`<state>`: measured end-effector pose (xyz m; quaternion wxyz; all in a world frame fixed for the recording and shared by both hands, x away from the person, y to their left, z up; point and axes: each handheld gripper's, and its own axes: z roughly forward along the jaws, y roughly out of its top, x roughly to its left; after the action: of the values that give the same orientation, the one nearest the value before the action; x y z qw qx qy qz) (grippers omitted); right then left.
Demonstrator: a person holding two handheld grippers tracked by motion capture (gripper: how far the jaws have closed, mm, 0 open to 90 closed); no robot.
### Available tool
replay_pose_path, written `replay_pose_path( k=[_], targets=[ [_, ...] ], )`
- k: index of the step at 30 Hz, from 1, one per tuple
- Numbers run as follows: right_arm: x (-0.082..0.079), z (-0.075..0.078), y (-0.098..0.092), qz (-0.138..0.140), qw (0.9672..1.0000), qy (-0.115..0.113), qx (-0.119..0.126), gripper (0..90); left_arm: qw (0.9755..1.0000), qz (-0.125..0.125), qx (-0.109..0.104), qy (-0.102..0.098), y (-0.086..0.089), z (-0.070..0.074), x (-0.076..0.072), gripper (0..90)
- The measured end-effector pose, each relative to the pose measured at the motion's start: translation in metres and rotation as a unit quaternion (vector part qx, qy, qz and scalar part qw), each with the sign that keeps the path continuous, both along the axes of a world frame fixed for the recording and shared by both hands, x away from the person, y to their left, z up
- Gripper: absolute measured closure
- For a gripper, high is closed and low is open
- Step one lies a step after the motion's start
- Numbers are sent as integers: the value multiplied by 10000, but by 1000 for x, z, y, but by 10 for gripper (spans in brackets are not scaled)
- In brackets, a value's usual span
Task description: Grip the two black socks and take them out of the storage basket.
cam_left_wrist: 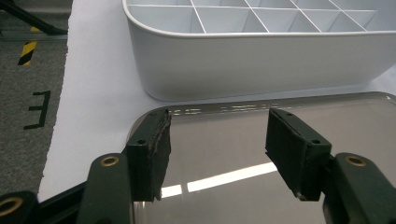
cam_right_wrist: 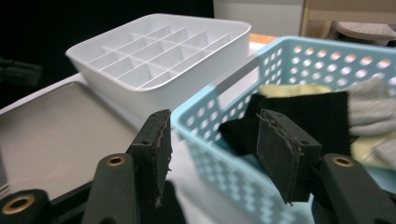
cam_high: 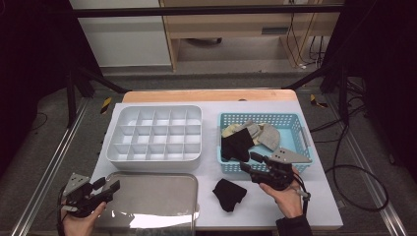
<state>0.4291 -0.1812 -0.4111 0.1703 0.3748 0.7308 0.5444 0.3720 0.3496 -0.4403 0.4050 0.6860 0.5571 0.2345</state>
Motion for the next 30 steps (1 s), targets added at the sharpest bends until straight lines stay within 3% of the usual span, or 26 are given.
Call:
replay_pose_path(
  k=[7, 13, 18, 22, 30],
  targets=[
    [21, 19, -7, -197, 9997, -154, 27, 389, 10000, -2, 5, 9, -1, -1, 1, 393],
    [43, 31, -5, -244, 9990, -295, -238, 326, 10000, 7, 11, 3, 0, -1, 1, 393],
    [61, 38, -5, -333, 9983, -371, -308, 277, 10000, -2, 10, 15, 0, -1, 1, 393],
    [75, 42, -5, -440, 9975, -442, -318, 248, 10000, 2, 8, 11, 0, -1, 1, 394],
    [94, 39, -4, -707, 9963, -366, -337, 227, 10000, -1, 17, 28, 0, -2, 2, 394]
  ],
)
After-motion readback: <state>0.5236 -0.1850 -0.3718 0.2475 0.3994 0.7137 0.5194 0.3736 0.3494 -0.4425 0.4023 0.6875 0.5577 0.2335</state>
